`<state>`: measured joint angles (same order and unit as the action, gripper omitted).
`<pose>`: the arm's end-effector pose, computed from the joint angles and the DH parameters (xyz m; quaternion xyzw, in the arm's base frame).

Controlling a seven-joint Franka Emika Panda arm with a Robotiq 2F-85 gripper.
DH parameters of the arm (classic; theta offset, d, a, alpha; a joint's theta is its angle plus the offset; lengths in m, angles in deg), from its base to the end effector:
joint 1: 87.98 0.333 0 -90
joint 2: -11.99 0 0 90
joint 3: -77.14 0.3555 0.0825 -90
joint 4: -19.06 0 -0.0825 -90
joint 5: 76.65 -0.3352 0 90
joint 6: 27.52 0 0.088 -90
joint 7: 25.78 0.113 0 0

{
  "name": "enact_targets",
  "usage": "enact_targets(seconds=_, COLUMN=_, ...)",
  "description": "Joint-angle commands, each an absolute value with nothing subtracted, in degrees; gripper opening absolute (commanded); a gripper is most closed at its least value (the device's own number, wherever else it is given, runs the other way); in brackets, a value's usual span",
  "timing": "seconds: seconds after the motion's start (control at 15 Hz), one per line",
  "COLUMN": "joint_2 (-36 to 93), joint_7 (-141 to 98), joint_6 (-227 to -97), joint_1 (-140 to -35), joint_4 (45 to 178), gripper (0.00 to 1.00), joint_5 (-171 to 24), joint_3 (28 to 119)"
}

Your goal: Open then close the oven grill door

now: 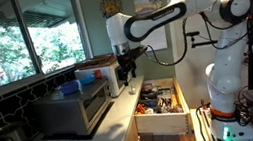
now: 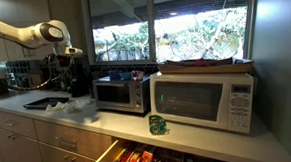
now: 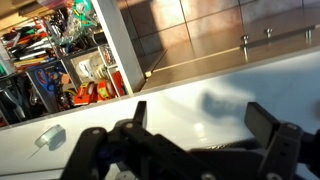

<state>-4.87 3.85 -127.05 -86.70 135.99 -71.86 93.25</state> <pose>0.3890 0.1311 0.6016 0.9911 -0.1051 0.0224 0.0789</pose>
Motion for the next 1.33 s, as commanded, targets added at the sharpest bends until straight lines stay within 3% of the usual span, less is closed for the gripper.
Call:
enact_targets(seconds=0.0, joint_2=-0.9, joint_7=11.5, joint_6=-132.8, joint_1=-88.3, joint_4=132.3, gripper=1.0, joint_5=-68.3, joint_3=90.9)
enact_targets(seconds=0.4, joint_2=4.5, joint_7=25.4, joint_6=-136.9, joint_1=-89.7, joint_4=126.4, gripper=1.0, joint_5=-66.8, joint_3=86.3)
enact_targets(seconds=0.8, joint_2=-3.2, joint_7=42.8, joint_6=-141.5, joint_1=-88.3, joint_4=133.5, gripper=1.0, joint_5=-69.0, joint_3=85.8)
enact_targets(seconds=0.87, joint_2=1.6, joint_7=37.9, joint_6=-138.3, joint_1=-88.2, joint_4=128.4, gripper=1.0, joint_5=-68.4, joint_3=85.3)
enact_targets(seconds=1.27, joint_2=-2.1, joint_7=41.7, joint_6=-139.9, joint_1=-88.2, joint_4=131.5, gripper=1.0, joint_5=-68.5, joint_3=85.8)
